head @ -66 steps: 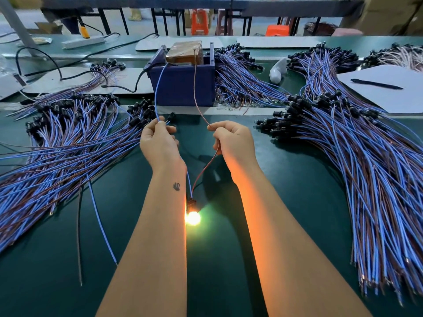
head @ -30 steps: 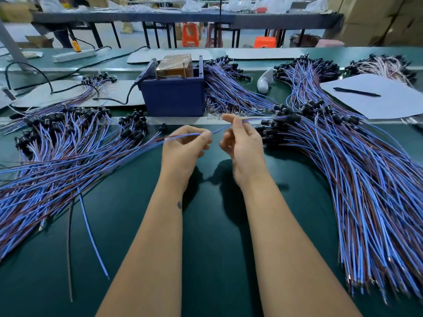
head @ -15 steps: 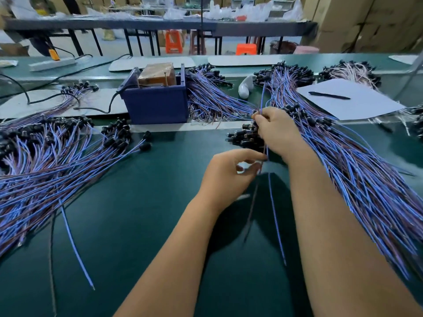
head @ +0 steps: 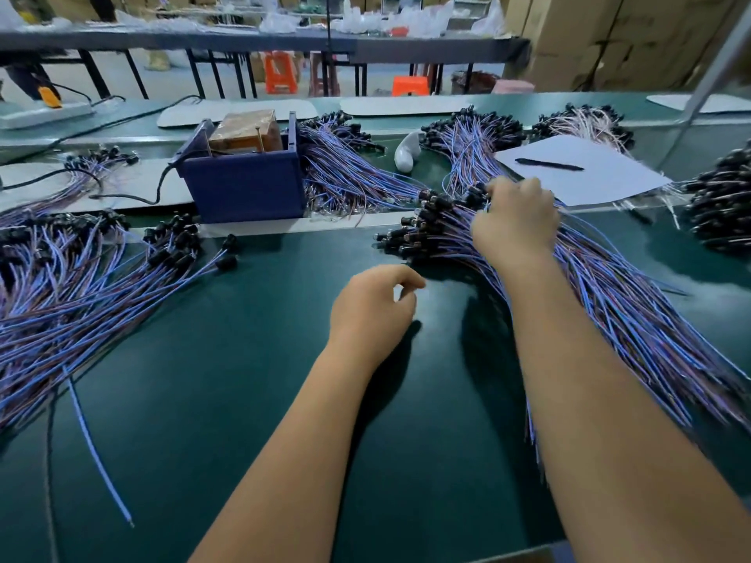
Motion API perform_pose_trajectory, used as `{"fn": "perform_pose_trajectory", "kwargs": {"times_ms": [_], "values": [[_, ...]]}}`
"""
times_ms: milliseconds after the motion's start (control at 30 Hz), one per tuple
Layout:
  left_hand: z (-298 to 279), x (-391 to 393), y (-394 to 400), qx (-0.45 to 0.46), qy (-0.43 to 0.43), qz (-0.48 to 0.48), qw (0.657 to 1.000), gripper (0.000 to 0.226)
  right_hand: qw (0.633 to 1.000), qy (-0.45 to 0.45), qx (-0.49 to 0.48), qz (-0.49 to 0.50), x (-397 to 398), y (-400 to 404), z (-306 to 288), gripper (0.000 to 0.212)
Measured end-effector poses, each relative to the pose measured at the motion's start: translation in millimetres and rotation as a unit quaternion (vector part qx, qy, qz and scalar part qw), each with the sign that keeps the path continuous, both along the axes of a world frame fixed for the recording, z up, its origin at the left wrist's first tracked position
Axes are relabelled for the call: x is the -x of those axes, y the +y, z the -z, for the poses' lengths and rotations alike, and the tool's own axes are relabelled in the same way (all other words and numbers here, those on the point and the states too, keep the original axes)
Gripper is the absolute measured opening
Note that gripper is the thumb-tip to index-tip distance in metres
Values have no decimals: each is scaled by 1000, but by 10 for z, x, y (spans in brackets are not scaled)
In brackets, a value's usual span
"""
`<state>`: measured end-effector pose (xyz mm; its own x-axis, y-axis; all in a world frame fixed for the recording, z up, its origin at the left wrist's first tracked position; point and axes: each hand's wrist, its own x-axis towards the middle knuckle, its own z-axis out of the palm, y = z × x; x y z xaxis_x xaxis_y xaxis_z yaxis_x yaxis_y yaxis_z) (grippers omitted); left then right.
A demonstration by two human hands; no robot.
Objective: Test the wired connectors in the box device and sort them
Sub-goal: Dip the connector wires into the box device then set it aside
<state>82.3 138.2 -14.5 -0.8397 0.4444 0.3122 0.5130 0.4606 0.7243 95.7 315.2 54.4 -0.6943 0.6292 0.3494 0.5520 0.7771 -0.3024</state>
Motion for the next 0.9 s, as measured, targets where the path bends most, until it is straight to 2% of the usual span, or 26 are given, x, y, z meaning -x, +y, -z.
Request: {"fn": "perform_pose_trajectory", "kwargs": {"times_ms": [67, 133, 200, 300, 367, 467, 600, 700, 900], "values": [[-4, 88, -59, 5, 21, -71, 997, 25, 996, 83, -11, -30, 94, -293, 2, 39], [-13, 183, -174, 11, 27, -158, 987, 24, 987, 130, 16, -96, 213, -615, 46, 37], [-31, 284, -331, 4, 18, -227, 974, 25, 970, 131, 97, -179, 339, -956, 141, 33], [-46, 436, -595, 14, 8, -304, 953, 22, 925, 103, 235, -282, 453, -1482, 351, 30], [-31, 512, -762, 21, 3, -345, 938, 22, 910, 68, 262, -314, 507, -1731, 520, 28], [-5, 568, -955, 67, -10, -376, 924, 35, 919, 36, 233, -316, 564, -1790, 687, 29], [-45, 646, -1090, 95, -44, -392, 914, 47, 877, 76, 342, -329, 563, -1656, 721, 26], [-56, 687, -1134, 82, -60, -396, 912, 46, 859, 81, 374, -340, 539, -1637, 726, 23], [-33, 702, -1179, 102, -57, -403, 908, 38, 865, 69, 354, -349, 522, -1665, 713, 23]]}}
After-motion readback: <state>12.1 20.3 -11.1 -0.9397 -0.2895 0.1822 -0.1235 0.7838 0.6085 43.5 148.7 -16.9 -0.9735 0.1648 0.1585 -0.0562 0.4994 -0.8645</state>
